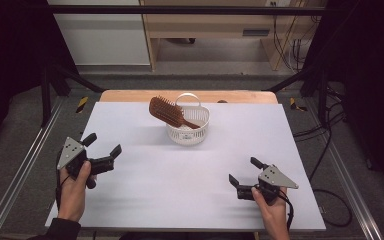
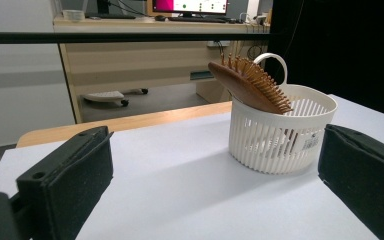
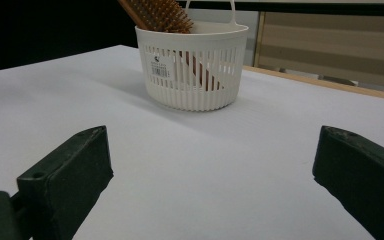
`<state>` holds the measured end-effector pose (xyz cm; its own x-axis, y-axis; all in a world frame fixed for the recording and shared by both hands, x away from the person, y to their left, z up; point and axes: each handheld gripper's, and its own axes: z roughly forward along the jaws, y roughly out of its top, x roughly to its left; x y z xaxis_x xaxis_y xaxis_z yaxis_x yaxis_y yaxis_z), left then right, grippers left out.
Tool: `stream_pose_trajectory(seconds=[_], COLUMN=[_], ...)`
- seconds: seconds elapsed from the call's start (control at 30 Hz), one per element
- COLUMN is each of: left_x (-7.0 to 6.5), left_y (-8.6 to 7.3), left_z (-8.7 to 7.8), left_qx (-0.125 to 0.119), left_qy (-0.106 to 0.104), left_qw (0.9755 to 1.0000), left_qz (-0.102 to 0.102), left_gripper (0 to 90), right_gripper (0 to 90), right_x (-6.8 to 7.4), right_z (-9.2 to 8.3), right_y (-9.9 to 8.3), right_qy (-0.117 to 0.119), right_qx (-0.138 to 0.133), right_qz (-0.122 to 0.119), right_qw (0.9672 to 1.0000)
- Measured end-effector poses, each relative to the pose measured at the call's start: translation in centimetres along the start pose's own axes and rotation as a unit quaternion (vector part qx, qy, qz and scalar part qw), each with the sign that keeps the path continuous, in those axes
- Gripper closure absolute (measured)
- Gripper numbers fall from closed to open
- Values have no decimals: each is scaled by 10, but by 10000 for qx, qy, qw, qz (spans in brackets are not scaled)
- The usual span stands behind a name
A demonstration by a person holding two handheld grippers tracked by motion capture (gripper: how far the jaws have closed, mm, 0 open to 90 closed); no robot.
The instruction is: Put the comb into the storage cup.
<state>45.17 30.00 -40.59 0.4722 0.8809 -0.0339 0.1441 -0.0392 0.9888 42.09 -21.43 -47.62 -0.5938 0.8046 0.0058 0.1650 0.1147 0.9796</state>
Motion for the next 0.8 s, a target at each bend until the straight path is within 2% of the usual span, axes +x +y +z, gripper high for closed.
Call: stream_pose_trajectory(seconds=[0.4,0.47,0.8], left_x=[10,10,3], left_y=[-8,-9,-20], left_z=[-9,-11,-17], left_qx=[58,83,205], left_qy=[114,160,-15], left_qw=[9999,9998,9995], left_qz=[-8,70,252], left_gripper=[10,10,10], right_gripper=[25,25,25], right_x=[0,0,1], right_z=[1,1,0], right_y=[0,0,0], right_qy=[-10,-9,-7], right_qx=[32,31,28], right_qz=[-13,-12,-10], right_qw=[10000,10000,10000])
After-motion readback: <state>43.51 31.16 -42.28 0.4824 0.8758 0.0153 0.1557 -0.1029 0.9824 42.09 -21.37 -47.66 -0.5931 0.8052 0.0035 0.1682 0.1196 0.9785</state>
